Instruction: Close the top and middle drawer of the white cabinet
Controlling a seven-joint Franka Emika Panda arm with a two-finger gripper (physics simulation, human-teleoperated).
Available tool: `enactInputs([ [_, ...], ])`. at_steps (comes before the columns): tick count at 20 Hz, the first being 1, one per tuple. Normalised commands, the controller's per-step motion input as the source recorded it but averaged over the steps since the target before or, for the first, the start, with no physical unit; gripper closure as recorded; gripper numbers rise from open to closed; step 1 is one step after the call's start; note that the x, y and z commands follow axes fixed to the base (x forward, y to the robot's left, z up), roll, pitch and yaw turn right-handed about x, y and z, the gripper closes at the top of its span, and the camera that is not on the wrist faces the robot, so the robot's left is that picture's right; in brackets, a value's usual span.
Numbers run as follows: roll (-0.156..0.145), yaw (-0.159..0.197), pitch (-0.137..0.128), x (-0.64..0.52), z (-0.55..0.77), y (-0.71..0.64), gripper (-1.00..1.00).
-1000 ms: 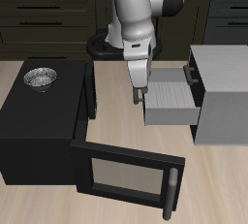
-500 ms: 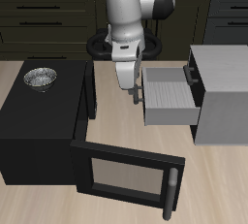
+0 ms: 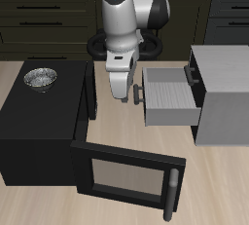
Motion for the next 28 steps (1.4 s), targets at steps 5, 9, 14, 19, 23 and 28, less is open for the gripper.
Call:
enactInputs([
  [5, -0.014, -0.013, 0.011, 0.05, -0.11, -0.07, -1.00],
  [9, -0.004, -0.005, 0.022, 0.02, -0.16, -0.03, -1.00],
  [14, 0.002, -0.015, 0.021, 0.06, -0.20, 0.01, -1.00],
  [19, 0.011, -0.005, 0.024, 0.05, -0.22, 0.04, -1.00],
  [23, 0.007, -0.020, 0.002, 0.08, -0.17, 0.04, -1.00],
  [28, 0.019, -0.003, 0.019, 0.05, -0.10, 0.09, -1.00],
])
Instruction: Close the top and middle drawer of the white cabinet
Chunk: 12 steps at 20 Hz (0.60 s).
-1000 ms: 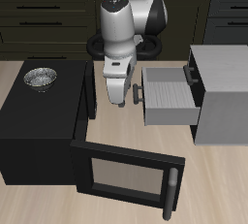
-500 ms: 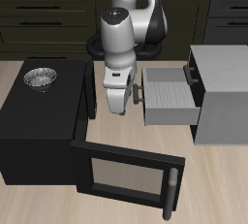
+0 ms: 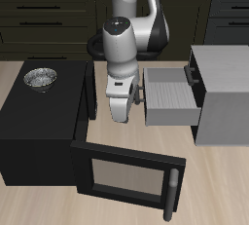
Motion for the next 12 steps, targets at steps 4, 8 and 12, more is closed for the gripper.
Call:
enactInputs([
  [4, 0.033, -0.001, -0.006, 0.02, 0.04, 0.21, -1.00],
  [8, 0.033, -0.003, -0.011, 0.08, 0.06, 0.22, -1.00],
  [12, 0.033, 0.000, -0.003, 0.10, 0.02, 0.20, -1.00],
])
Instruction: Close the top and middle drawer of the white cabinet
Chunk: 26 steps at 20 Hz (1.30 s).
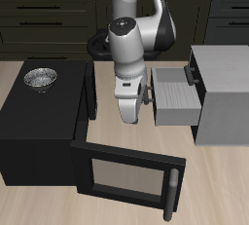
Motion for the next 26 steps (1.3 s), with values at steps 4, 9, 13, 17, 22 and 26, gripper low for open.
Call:
enactInputs([
  [4, 0.049, 0.006, -0.001, 0.08, -0.07, 0.28, -1.00],
  [9, 0.029, -0.011, -0.004, 0.13, 0.00, 0.24, -1.00],
  [13, 0.036, -0.014, -0.010, 0.11, -0.03, 0.25, -1.00],
  [17, 0.055, -0.012, -0.016, 0.04, -0.14, 0.39, -1.00],
  [22, 0.066, 0.022, 0.011, -0.07, -0.14, 0.34, -1.00],
  [26, 0.049, 0.013, -0.016, -0.07, -0.02, 0.26, -1.00],
])
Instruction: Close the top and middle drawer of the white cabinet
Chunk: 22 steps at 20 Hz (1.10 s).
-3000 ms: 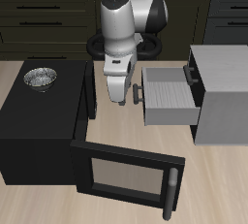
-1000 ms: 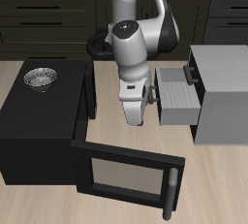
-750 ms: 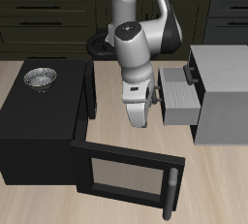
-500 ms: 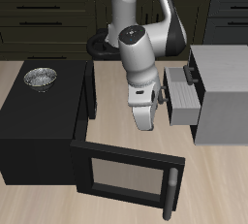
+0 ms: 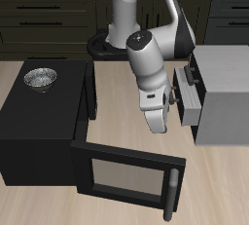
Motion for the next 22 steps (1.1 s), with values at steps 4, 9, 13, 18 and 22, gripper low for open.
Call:
enactInputs([
  [4, 0.067, 0.032, -0.068, -0.12, 0.03, 0.32, -1.00],
  [9, 0.063, 0.023, -0.044, -0.06, 0.00, 0.33, -1.00],
  [13, 0.042, 0.009, -0.026, -0.01, -0.06, 0.23, -1.00],
  [18, 0.051, 0.022, -0.033, -0.04, -0.09, 0.22, -1.00],
  [22, 0.071, 0.053, -0.020, -0.03, -0.19, 0.29, -1.00],
])
